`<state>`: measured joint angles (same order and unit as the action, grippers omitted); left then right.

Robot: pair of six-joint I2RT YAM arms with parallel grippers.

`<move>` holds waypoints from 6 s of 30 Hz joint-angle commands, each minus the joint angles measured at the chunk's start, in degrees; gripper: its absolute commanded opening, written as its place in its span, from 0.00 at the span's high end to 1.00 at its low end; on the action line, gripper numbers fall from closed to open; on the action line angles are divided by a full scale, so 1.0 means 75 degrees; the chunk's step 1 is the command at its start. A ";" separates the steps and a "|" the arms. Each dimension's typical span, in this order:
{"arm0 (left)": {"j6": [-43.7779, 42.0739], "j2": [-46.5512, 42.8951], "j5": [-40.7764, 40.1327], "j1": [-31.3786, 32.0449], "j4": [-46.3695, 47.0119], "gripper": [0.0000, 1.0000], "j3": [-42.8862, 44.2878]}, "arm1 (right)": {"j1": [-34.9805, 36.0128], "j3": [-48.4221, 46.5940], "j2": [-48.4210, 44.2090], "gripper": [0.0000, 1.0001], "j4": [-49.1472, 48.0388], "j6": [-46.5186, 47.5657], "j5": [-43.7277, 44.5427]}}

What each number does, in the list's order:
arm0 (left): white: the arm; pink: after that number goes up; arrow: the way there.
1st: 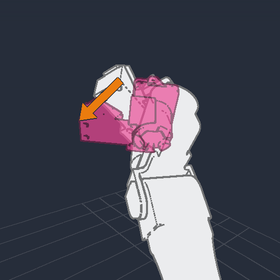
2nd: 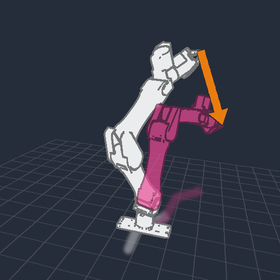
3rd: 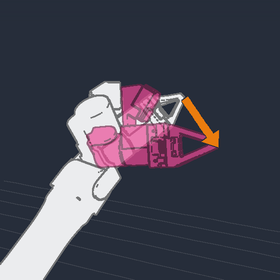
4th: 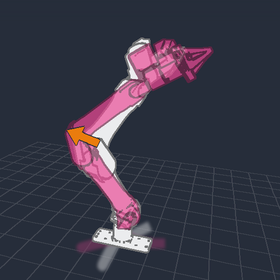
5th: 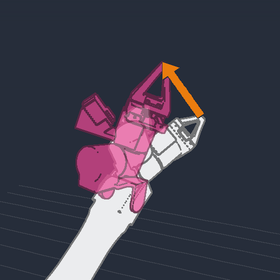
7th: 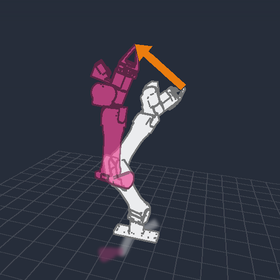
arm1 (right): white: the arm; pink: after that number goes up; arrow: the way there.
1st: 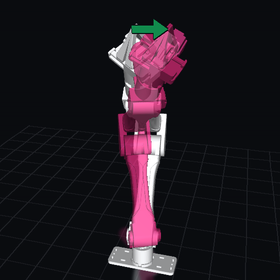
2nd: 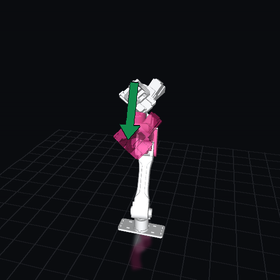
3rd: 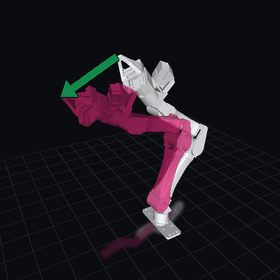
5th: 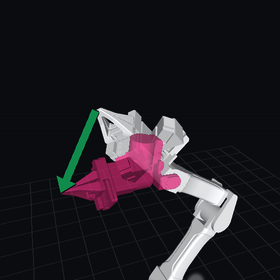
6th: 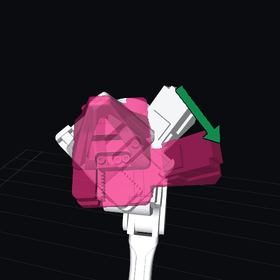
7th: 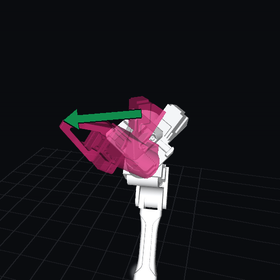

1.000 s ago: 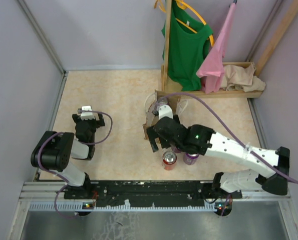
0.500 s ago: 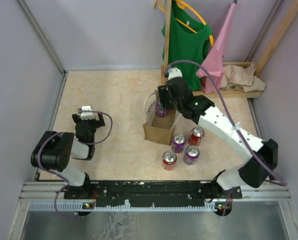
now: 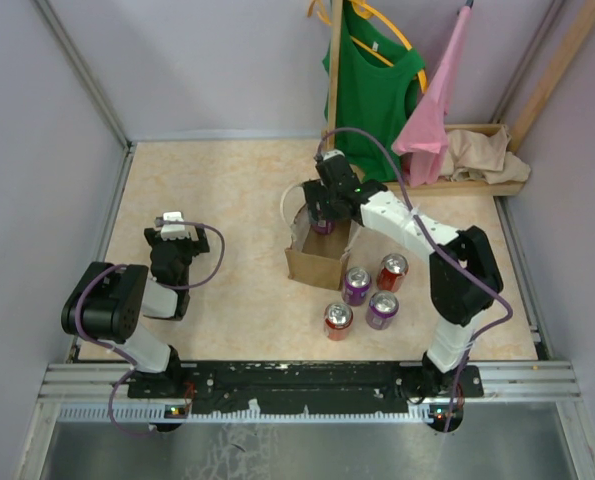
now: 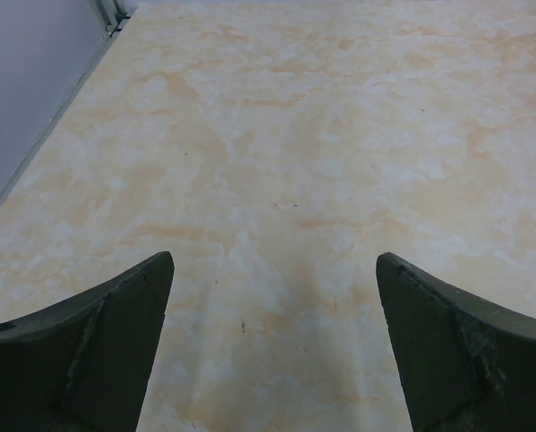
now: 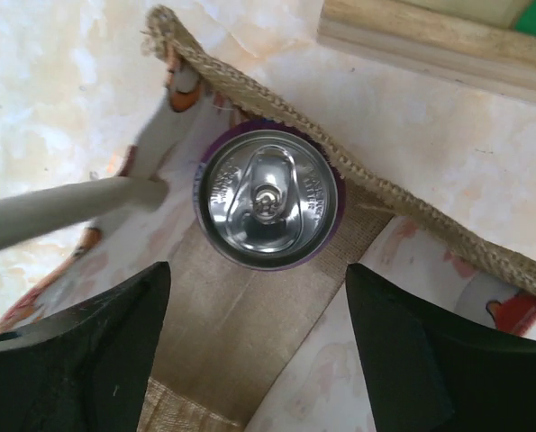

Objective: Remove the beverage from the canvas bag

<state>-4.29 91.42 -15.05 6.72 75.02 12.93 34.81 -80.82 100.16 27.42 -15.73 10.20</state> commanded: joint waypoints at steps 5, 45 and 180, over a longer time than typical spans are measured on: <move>0.0069 0.0055 -0.0044 -0.0004 0.0286 0.00 -0.0048 | -0.0141 -0.0369 0.0349 0.07 -0.0380 0.0034 0.0219; 0.0070 0.0057 -0.0044 0.0004 0.0286 0.00 -0.0048 | -0.0264 -0.3127 0.0971 1.00 -0.0321 0.0587 0.0594; 0.0079 0.0051 -0.0044 0.0004 0.0286 0.00 -0.0048 | -0.5625 0.4021 -0.5215 0.01 -0.0487 -0.2149 0.2335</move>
<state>-4.32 91.42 -15.05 6.72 75.02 12.93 -7.05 -47.27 58.65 22.55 -27.33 21.98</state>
